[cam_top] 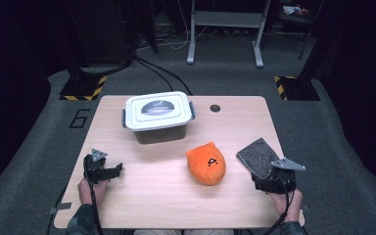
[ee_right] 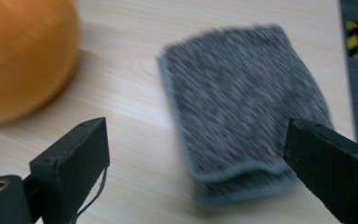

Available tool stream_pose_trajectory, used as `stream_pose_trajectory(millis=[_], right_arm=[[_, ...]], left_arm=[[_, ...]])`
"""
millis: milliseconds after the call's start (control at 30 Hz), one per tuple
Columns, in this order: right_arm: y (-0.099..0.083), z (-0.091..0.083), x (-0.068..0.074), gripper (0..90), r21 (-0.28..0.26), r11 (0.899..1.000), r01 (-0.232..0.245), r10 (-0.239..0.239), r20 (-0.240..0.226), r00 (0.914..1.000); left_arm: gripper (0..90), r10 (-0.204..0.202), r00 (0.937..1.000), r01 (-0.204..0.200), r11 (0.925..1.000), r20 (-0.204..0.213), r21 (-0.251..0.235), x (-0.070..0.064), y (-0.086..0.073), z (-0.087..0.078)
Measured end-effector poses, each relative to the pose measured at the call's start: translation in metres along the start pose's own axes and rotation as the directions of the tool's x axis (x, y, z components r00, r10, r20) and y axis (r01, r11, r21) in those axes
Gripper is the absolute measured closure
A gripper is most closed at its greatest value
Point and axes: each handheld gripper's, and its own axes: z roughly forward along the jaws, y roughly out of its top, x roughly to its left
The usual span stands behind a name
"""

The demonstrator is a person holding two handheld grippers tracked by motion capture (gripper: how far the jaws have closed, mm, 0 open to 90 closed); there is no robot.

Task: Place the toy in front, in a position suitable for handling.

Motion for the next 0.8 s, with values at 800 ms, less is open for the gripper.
stream_pose_trajectory(millis=[800], right_arm=[[-0.051, 0.022, -0.033, 4.4, 0.061, 0.997, -0.046, 0.041, 0.076, 0.9963]], left_arm=[[14.2, 0.164, 0.9432, -0.148, 0.9859, 0.289, -0.078, -0.050, 0.034, -0.027]])
